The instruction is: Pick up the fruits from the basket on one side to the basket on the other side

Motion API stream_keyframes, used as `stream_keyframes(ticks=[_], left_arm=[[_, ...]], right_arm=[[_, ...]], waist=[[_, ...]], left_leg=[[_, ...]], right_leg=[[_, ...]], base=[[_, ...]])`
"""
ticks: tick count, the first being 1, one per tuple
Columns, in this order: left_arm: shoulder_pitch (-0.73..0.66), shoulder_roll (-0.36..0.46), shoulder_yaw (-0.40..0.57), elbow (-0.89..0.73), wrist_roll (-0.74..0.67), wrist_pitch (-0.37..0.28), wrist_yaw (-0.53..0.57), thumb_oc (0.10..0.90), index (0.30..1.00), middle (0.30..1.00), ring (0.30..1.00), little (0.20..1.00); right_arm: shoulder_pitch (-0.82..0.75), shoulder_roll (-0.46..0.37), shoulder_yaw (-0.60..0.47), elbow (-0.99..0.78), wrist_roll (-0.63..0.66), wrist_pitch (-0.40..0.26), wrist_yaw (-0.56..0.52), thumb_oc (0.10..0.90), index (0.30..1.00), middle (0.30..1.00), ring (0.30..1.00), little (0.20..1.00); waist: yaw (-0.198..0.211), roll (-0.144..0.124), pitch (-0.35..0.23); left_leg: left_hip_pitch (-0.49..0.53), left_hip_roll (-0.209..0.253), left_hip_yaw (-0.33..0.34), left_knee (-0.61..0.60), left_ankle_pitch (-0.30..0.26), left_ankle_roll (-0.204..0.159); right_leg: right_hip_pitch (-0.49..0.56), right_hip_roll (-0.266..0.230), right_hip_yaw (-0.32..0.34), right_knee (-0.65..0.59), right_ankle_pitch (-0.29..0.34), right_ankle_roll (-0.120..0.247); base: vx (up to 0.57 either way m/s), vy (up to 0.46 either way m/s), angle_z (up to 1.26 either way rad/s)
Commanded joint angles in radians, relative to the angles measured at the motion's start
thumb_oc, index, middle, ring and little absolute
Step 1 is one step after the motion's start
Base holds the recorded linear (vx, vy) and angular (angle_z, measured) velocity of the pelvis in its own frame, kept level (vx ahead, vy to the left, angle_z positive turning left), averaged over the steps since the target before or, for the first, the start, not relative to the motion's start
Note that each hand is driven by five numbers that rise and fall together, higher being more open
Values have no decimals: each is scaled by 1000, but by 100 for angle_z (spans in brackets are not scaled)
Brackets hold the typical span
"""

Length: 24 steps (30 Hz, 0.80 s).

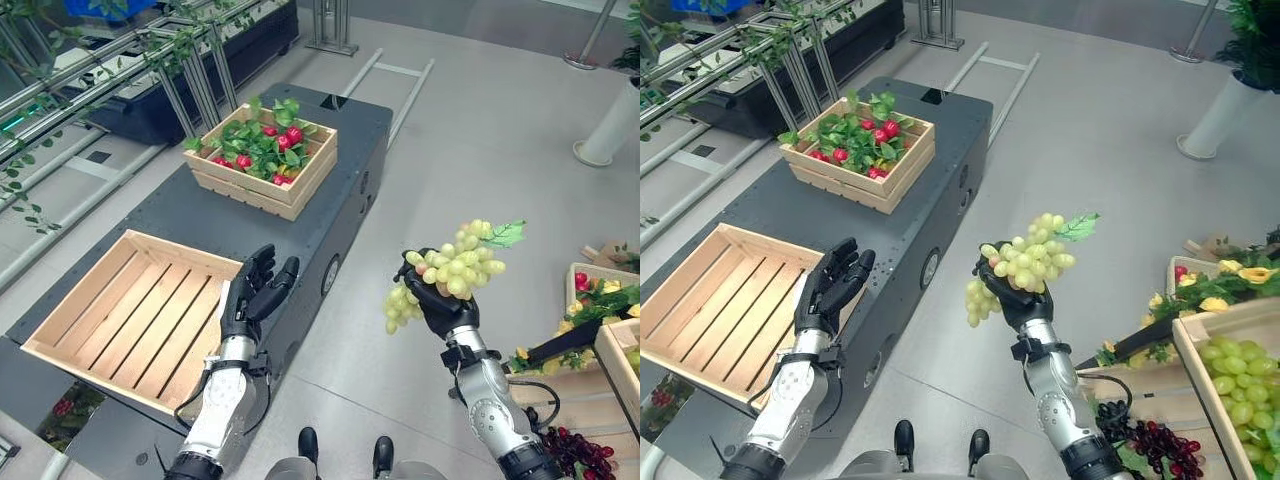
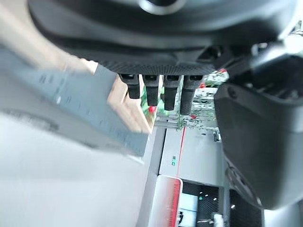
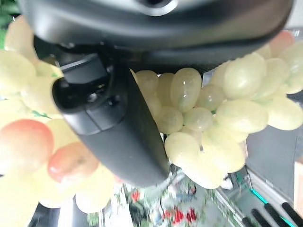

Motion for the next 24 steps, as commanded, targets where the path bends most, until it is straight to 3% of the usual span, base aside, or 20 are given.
stream_keyframes(ticks=[1,3,4,6,7,8,10,16,19,20,22,24], left_arm=[[-59,27,12,-55,-24,-76,-35,800,900,900,900,900],[-38,23,21,-68,-16,-72,-35,800,900,900,900,900],[-21,27,31,-79,-10,-75,-44,800,900,900,900,900],[-2,43,37,-95,-6,-96,-51,800,900,900,900,900],[-3,59,42,-84,-24,-90,-43,800,900,900,900,900],[-21,64,33,-67,-36,-83,-25,800,900,900,900,900],[-71,75,23,-55,-52,-71,-37,800,900,900,900,900],[-111,76,-16,-50,-4,-71,-19,800,900,900,900,900],[-112,83,-27,-59,23,-66,-4,800,900,900,900,900],[-97,91,-22,-64,33,-68,34,800,900,900,900,900],[-85,98,-10,-64,34,-69,41,800,900,900,900,900],[-76,101,1,-46,16,-38,40,800,900,900,900,900]], right_arm=[[-91,15,-42,-105,-31,-36,119,400,300,300,300,300],[-109,7,-41,-106,-24,-11,134,400,300,300,300,300],[-114,6,-38,-112,-24,-5,147,400,300,300,300,300],[-112,8,-16,-125,-38,-18,175,400,300,300,300,300],[-131,7,6,-119,-40,-20,177,400,300,300,300,300],[-136,9,20,-128,-35,-17,158,400,300,300,300,300],[-141,-6,13,-148,9,3,138,400,300,300,300,300],[-106,16,29,-137,41,3,178,400,300,300,300,300],[-80,17,27,-149,69,11,228,400,300,300,300,300],[-88,20,33,-155,76,38,253,400,300,300,300,300],[-96,21,43,-162,74,47,270,400,300,300,300,300],[-101,20,61,-167,50,61,289,400,300,300,300,300]], waist=[[7,-59,-97],[22,-66,-83],[29,-59,-71],[35,-44,-50],[37,-26,-37],[28,-13,-33],[8,-9,-30],[-10,-13,-30],[-9,-16,-37],[5,-9,-33],[14,-1,-32],[26,14,-40]], left_leg=[[-40,-107,-74,272,-273,-3],[-63,-118,-142,368,-299,8],[-74,-118,-182,401,-310,23],[-66,-126,-267,347,-306,40],[-31,-140,-318,260,-290,54],[-9,-139,-319,175,-255,57],[-7,-137,-309,135,-223,56],[15,-162,-295,82,-234,72],[28,-163,-250,65,-240,73],[34,-150,-192,67,-241,74],[35,-136,-148,70,-239,79],[25,-126,-110,74,-233,92]], right_leg=[[24,-17,81,2,-55,-14],[20,-31,104,41,-52,-14],[-9,-33,129,128,-83,-17],[-56,-23,170,210,-118,-17],[-92,-23,185,251,-136,-7],[-128,-24,182,285,-119,11],[-156,-36,190,255,-85,32],[-191,-56,234,145,22,80],[-197,-67,182,101,58,90],[-209,-87,97,187,60,87],[-220,-100,55,287,42,77],[-211,-111,9,520,-36,48]], base=[[-44,50,-3],[-54,129,-41],[-108,252,-81],[-131,288,-93],[-160,326,-116],[-205,383,-135],[-167,261,-109],[-101,243,-25],[-105,163,-22],[-158,108,-58],[-167,123,-114],[-131,110,-118]])
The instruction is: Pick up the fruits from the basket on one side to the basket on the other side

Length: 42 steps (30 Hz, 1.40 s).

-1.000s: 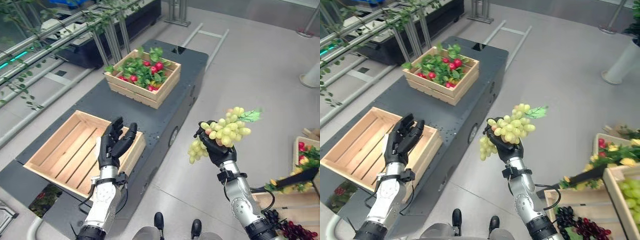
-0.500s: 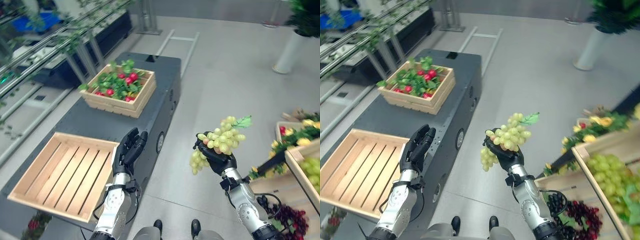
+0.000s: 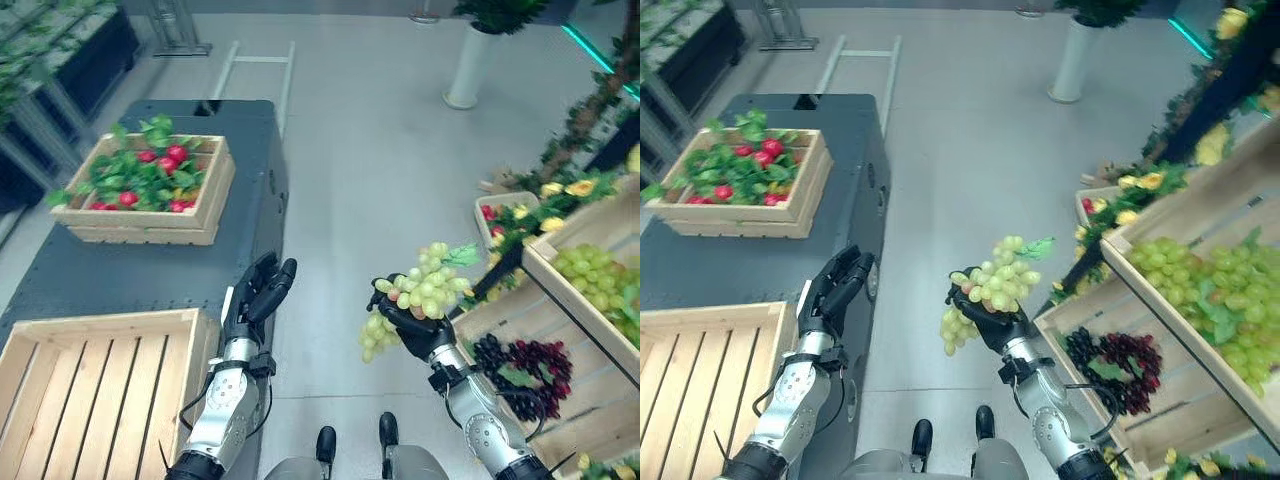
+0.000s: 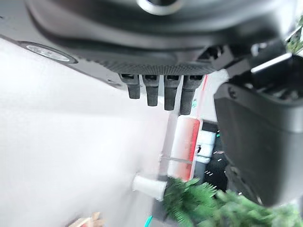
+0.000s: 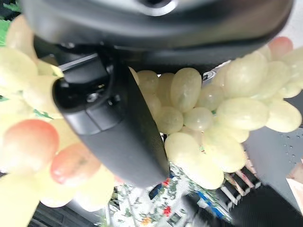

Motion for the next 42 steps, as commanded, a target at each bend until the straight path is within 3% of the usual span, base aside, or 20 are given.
stream_keyframes(ticks=[1,3,4,5,6,7,9,16,23,27,28,30,31,33,34,37,38,41,42], left_arm=[[-65,26,31,-72,56,-53,-1,800,900,900,900,900],[-70,15,27,-37,20,-37,-3,800,900,900,900,900],[-75,10,28,-32,-14,-32,-12,800,900,900,900,900],[-84,4,24,-29,-58,-34,-18,800,900,900,900,900],[-84,4,24,-29,-58,-34,-18,800,900,900,900,900],[-84,-17,21,-16,-104,-22,-1,800,900,900,900,900],[-93,-44,24,-6,-183,10,-7,800,900,900,900,900],[-12,-76,9,-8,-141,-3,-52,800,900,900,900,900],[24,-66,28,-10,-140,2,-43,800,900,900,900,900],[29,-67,28,-23,-145,-12,-25,800,900,900,900,900],[23,-72,22,-34,-148,-11,-17,800,900,900,900,900],[21,-84,18,-47,-146,-15,-12,800,900,900,900,900],[18,-88,8,-54,-140,-26,-11,800,900,900,900,900],[8,-81,-3,-50,-140,-38,-14,800,900,900,900,900],[-12,-82,-19,-23,-132,-19,13,800,900,900,900,900],[-28,-81,-31,-22,-133,-5,7,800,900,900,900,900],[-19,-64,-29,-34,-81,-19,16,800,900,900,900,900],[0,-26,25,-7,-92,-28,53,800,900,900,900,900],[0,-24,29,-4,-94,-28,53,800,900,900,900,900]], right_arm=[[-88,11,2,-160,41,-58,123,400,300,300,300,300],[-103,13,35,-146,19,-34,140,400,300,300,300,300],[-110,14,46,-140,4,-30,158,400,300,300,300,300],[-124,11,58,-134,-11,-27,198,400,300,300,300,300],[-124,10,57,-134,-11,-27,199,400,300,300,300,300],[-147,4,73,-129,-11,-13,214,400,300,300,300,300],[-198,-13,63,-145,8,18,167,400,300,300,300,300],[-69,-34,-18,-200,13,17,194,400,300,300,300,300],[-23,-37,-31,-230,26,18,267,400,300,300,300,300],[-28,-45,-31,-221,36,56,289,400,300,300,300,300],[-35,-50,-34,-209,47,60,293,400,300,300,300,300],[-54,-51,-35,-191,47,55,301,400,300,300,300,300],[-85,-53,-25,-183,50,49,305,400,300,300,300,300],[-107,-56,-7,-177,47,27,317,400,300,300,300,300],[-105,-49,11,-176,30,12,280,400,300,300,300,300],[-86,-53,4,-216,6,13,223,400,300,300,300,300],[-58,-51,3,-231,8,2,255,400,300,300,300,300],[-56,-33,14,-238,-6,13,299,400,300,300,300,300],[-58,-33,14,-238,-3,14,300,400,300,300,300,300]], waist=[[15,24,-68],[33,14,-81],[37,7,-84],[44,-7,-90],[44,-6,-91],[64,-18,-100],[50,-26,-102],[16,-36,-121],[-2,-39,-133],[7,-66,-116],[14,-72,-103],[24,-78,-93],[33,-71,-78],[33,-61,-81],[25,-43,-93],[10,-31,-108],[5,-24,-109],[17,-1,-93],[18,-1,-92]], left_leg=[[22,-25,-27,51,-189,-18],[8,-24,0,71,-195,-19],[4,-19,4,78,-194,-28],[-2,-13,16,85,-192,-46],[-3,-12,16,85,-191,-46],[2,0,55,76,-194,-71],[0,8,70,54,-172,-79],[38,12,96,4,-166,-86],[43,15,110,33,-182,-90],[-75,21,119,310,-226,-120],[-133,28,78,404,-207,-134],[-151,18,15,436,-225,-129],[-137,17,-43,352,-210,-129],[-103,15,-79,233,-194,-125],[-51,9,-79,136,-183,-112],[-19,3,-76,70,-166,-100],[2,4,-76,34,-158,-92],[34,20,-14,-3,-135,-83],[34,20,-12,-3,-136,-83]], right_leg=[[12,-83,-86,402,-182,-42],[59,-101,-125,434,-226,-51],[102,-85,-133,342,-255,-55],[174,-65,-151,170,-289,-59],[173,-64,-151,167,-287,-60],[240,-79,-195,29,-280,-45],[237,-34,-132,-32,-259,-54],[264,-7,-119,-134,-217,-66],[257,10,-96,-137,-212,-76],[257,-3,-84,-137,-202,-97],[258,-5,-74,-137,-193,-103],[253,-16,-50,-137,-183,-99],[256,-17,-8,-137,-179,-91],[243,-17,9,-137,-185,-84],[235,-19,7,-137,-186,-74],[219,-32,-4,-137,-168,-50],[203,-36,-18,-103,-175,-40],[112,-85,-137,152,-179,-13],[108,-87,-138,163,-180,-14]], base=[[-76,45,-74],[-51,-60,-83],[-45,-190,-86],[-26,-149,-73],[-19,-201,-67],[-42,-131,-50],[-54,-141,-87],[0,-112,-15],[4,-104,-3],[-63,-66,-4],[-108,40,0],[-110,149,-9],[-103,232,-35],[-61,293,-47],[-10,302,-43],[-26,231,-49],[-49,171,-35],[-109,120,-53],[-115,40,-74]])
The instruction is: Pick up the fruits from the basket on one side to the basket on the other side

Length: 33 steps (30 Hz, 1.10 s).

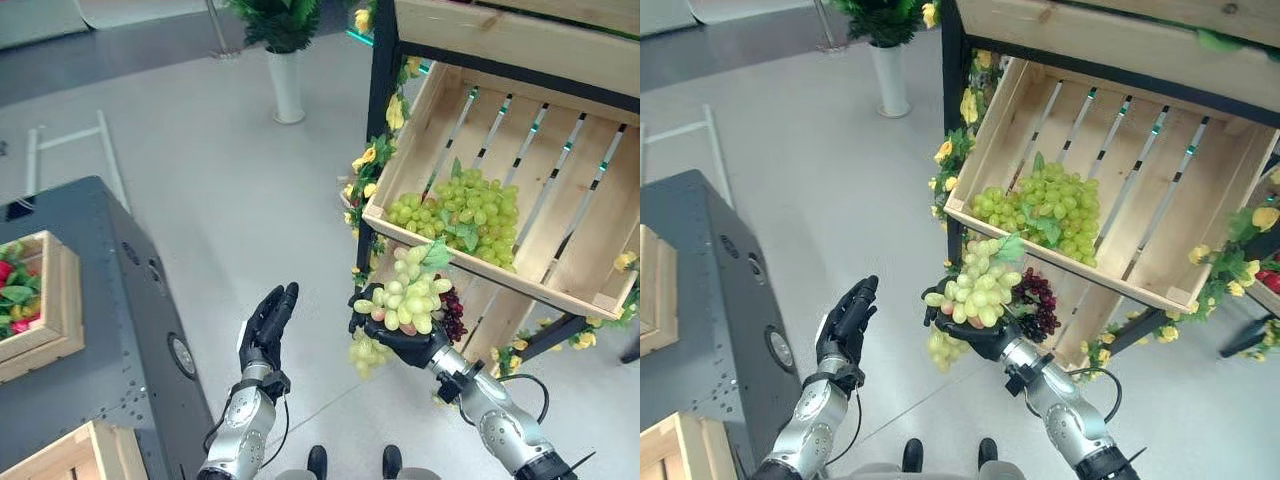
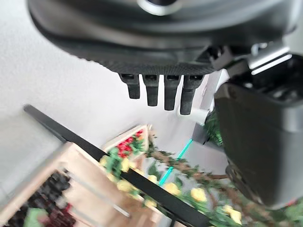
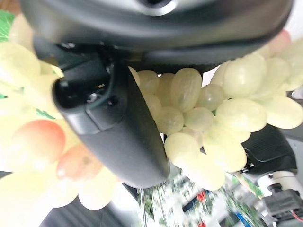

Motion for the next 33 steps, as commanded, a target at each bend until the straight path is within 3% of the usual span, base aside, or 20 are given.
stream_keyframes(ticks=[1,2,4,6,12,17,22,33], left_arm=[[-76,63,97,-25,26,-102,0,800,900,900,900,900],[-86,64,110,-10,16,-113,-6,800,900,900,900,900],[-87,47,113,4,1,-119,28,800,900,900,900,900],[-83,32,119,18,-14,-127,36,800,900,900,900,900],[-50,3,115,41,-5,-118,9,800,900,900,900,900],[-48,7,92,64,32,-121,-24,800,900,900,900,900],[-65,10,81,93,34,-118,-63,800,900,900,900,900],[-77,20,69,101,68,-116,-62,800,900,900,900,900]], right_arm=[[-117,43,-19,-161,29,-97,113,400,300,300,300,300],[-128,41,-24,-153,40,-95,133,400,300,300,300,300],[-150,47,-24,-141,43,-93,121,400,300,300,300,300],[-179,42,-26,-156,64,-82,129,400,300,300,300,300],[-198,-8,-94,-268,33,-49,83,400,300,300,300,300],[-232,-57,-170,-378,141,30,43,400,300,300,300,300],[-283,-101,-232,-435,74,-84,-41,400,300,300,300,300],[-329,-137,-376,-327,56,-60,-217,400,300,300,300,300]], waist=[[19,2,-6],[23,-2,-13],[32,-15,-29],[30,-21,-35],[22,-33,-48],[1,-36,-63],[-11,-34,-71],[-25,-40,-82]], left_leg=[[35,-18,-23,26,-157,-22],[31,-13,-25,29,-159,-28],[31,-14,-12,25,-168,-32],[42,-6,10,15,-169,-40],[61,14,40,2,-173,-53],[72,23,55,2,-181,-56],[77,28,62,2,-187,-59],[92,33,71,2,-203,-58]], right_leg=[[28,-24,-35,139,-40,30],[71,-5,-37,31,-74,12],[124,9,-37,-107,-47,12],[143,21,-20,-167,-25,13],[169,34,-18,-167,-37,-3],[175,40,1,-167,-47,-7],[173,37,4,-167,-45,-3],[180,36,14,-167,-47,-2]], base=[[-62,-67,-58],[-64,-108,-49],[-22,-146,-15],[-13,-113,-19],[18,-79,-10],[30,-19,-7],[11,5,-1],[25,19,-6]])
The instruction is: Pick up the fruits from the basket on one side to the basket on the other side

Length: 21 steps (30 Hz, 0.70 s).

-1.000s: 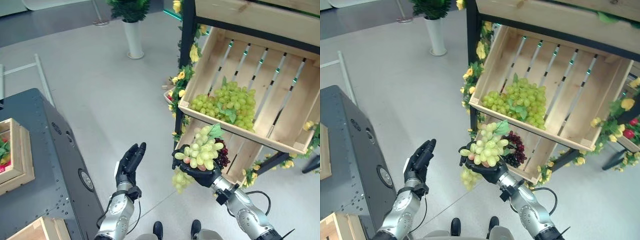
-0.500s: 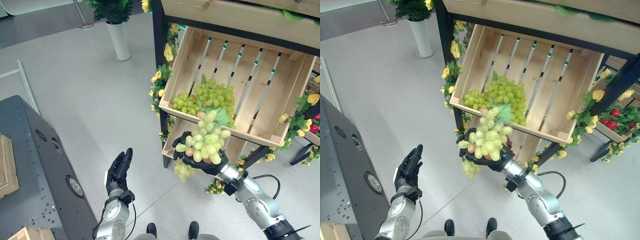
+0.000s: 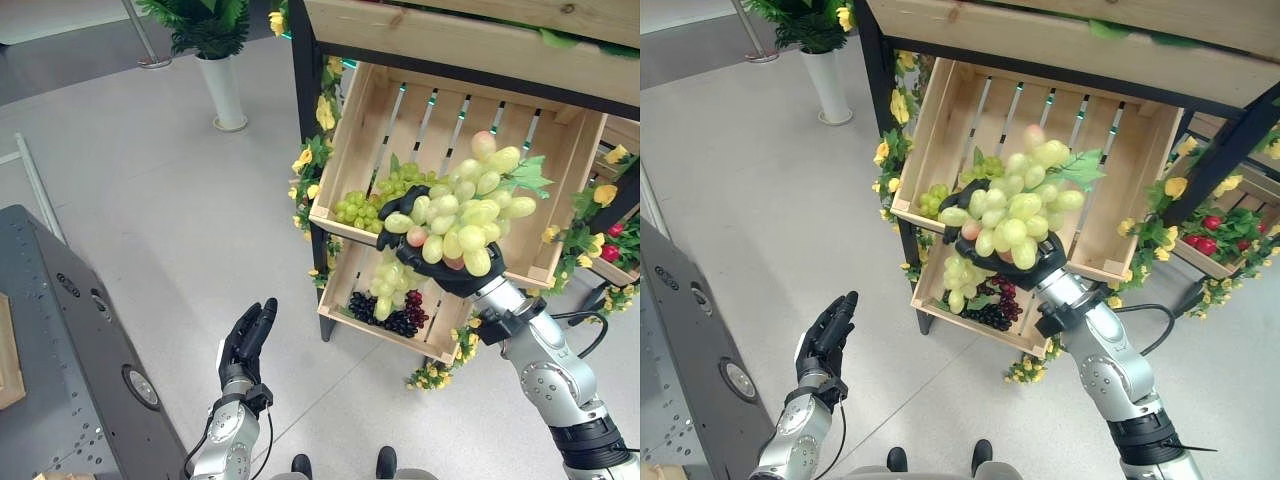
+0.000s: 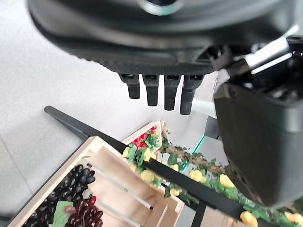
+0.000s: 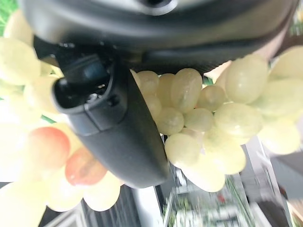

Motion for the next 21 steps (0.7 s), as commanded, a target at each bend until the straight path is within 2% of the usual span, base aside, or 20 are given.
stream_keyframes(ticks=[1,3,9,15,18,21], left_arm=[[-120,51,-22,23,59,-103,-33,800,900,900,900,900],[-122,53,-27,25,64,-103,-35,800,900,900,900,900],[-108,69,-47,35,66,-107,-29,800,900,900,900,900],[-101,94,-65,46,46,-112,-40,800,900,900,900,900],[-98,101,-70,43,39,-113,-41,800,900,900,900,900],[-105,111,-89,30,35,-106,-32,800,900,900,900,900]], right_arm=[[-167,0,-105,44,51,-134,-68,400,300,300,300,300],[-183,-9,-107,70,51,-136,-96,400,300,300,300,300],[-289,-89,-152,314,80,-134,-182,400,300,300,300,300],[-409,-228,-150,604,159,-77,-203,400,300,300,300,300],[-446,-258,-142,682,190,-60,-210,400,300,300,300,300],[-540,-308,-113,838,231,-45,-231,400,300,300,300,300]], waist=[[3,-18,-73],[5,-19,-73],[25,-31,-79],[55,-39,-82],[65,-41,-83],[83,-45,-83]], left_leg=[[38,-20,-27,9,-180,-3],[39,-19,-27,9,-181,-4],[42,-13,-37,9,-183,-12],[45,-12,-52,9,-180,-19],[46,-12,-56,9,-180,-20],[47,-12,-67,9,-178,-24]], right_leg=[[63,2,14,3,-100,1],[65,2,13,3,-101,1],[73,6,-3,3,-106,-3],[84,7,-21,3,-109,-9],[88,7,-28,3,-111,-12],[93,8,-40,3,-113,-16]], base=[[9,11,-4],[0,0,0],[0,0,0],[0,1,1],[-3,0,10],[-12,-3,12]])
